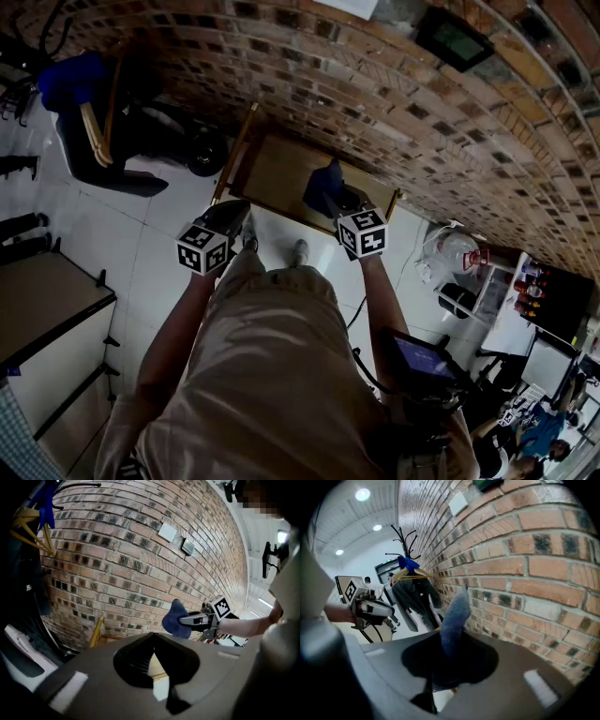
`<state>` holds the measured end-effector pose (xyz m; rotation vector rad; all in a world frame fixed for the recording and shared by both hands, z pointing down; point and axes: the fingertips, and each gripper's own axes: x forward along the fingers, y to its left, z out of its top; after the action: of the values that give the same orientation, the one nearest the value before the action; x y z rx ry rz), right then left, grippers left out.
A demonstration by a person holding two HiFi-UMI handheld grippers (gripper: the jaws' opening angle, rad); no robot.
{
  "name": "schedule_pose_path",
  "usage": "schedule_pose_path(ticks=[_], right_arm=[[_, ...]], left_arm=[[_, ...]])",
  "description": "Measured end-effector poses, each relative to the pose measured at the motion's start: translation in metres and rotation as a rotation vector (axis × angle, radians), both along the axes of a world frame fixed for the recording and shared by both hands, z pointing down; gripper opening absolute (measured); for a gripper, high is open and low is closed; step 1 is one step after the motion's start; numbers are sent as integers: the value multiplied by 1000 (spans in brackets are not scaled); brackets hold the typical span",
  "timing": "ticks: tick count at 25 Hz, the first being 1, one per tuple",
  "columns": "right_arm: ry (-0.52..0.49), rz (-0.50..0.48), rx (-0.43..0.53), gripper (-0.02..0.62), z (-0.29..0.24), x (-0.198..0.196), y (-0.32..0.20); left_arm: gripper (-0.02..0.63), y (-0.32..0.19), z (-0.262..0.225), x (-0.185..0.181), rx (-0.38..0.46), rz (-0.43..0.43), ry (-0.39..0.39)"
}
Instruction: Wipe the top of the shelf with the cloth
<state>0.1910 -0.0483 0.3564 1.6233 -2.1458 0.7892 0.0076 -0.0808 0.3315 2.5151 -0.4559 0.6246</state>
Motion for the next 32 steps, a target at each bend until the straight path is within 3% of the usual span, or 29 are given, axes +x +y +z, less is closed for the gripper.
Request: schedule_pose_path(ticks=[10, 22, 32], right_arm=[[-34, 6, -61, 84, 47, -49, -116], [-93, 97, -195, 84, 176, -82, -212], [-135, 187, -341, 84, 288, -92, -253]], left_arm=[[5, -60, 1, -19, -6, 107, -41], [3, -87, 31, -27, -16, 316, -92], [3, -107, 48, -52, -25, 318, -106]])
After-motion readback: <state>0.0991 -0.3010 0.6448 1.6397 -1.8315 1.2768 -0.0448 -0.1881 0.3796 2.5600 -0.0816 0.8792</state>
